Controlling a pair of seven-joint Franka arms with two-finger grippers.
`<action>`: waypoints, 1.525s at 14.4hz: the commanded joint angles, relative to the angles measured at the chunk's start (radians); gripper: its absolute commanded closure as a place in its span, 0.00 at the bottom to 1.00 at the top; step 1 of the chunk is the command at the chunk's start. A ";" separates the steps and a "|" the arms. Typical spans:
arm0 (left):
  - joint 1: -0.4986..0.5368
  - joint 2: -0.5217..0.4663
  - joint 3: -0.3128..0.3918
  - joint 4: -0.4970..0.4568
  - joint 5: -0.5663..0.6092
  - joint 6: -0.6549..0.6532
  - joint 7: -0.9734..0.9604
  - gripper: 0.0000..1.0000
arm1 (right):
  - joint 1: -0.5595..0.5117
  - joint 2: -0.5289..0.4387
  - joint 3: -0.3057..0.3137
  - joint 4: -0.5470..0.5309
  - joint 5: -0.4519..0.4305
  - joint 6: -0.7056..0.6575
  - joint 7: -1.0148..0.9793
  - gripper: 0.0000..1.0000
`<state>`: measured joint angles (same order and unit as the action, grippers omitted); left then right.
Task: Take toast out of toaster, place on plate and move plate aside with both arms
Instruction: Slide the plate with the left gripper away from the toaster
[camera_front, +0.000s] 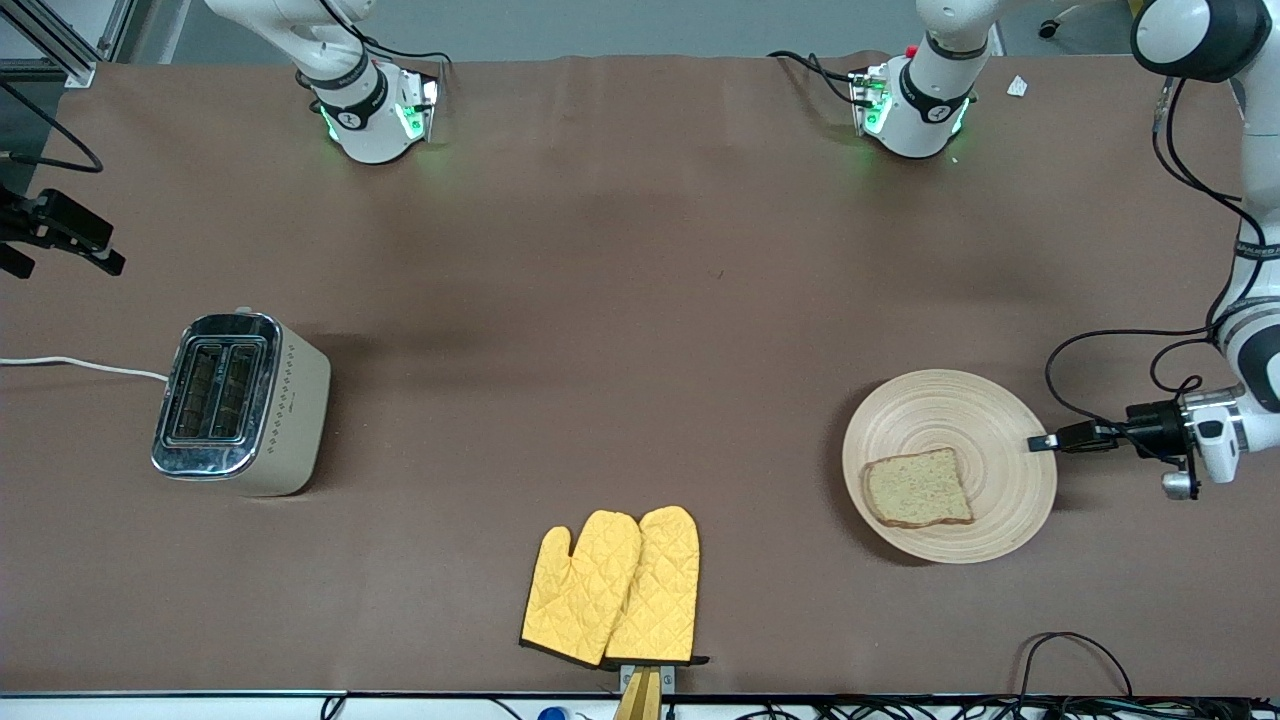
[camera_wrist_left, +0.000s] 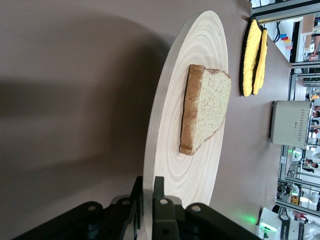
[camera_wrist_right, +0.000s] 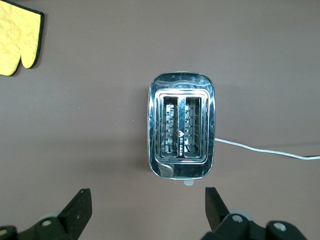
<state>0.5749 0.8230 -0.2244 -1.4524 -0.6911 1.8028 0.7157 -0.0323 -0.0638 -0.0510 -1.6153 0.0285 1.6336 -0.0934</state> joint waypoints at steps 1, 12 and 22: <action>0.065 0.014 -0.007 -0.008 0.002 -0.068 0.073 1.00 | 0.002 0.001 0.002 0.005 -0.018 0.000 0.000 0.00; 0.092 0.039 -0.006 0.013 0.109 -0.060 0.050 0.00 | 0.002 -0.001 0.002 0.005 -0.018 0.005 0.003 0.00; -0.009 -0.108 -0.009 0.188 0.522 0.001 -0.049 0.00 | 0.003 -0.004 0.002 0.006 -0.018 0.002 0.003 0.00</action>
<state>0.6210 0.8020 -0.2380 -1.2487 -0.2431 1.7890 0.7334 -0.0322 -0.0638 -0.0510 -1.6145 0.0281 1.6364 -0.0934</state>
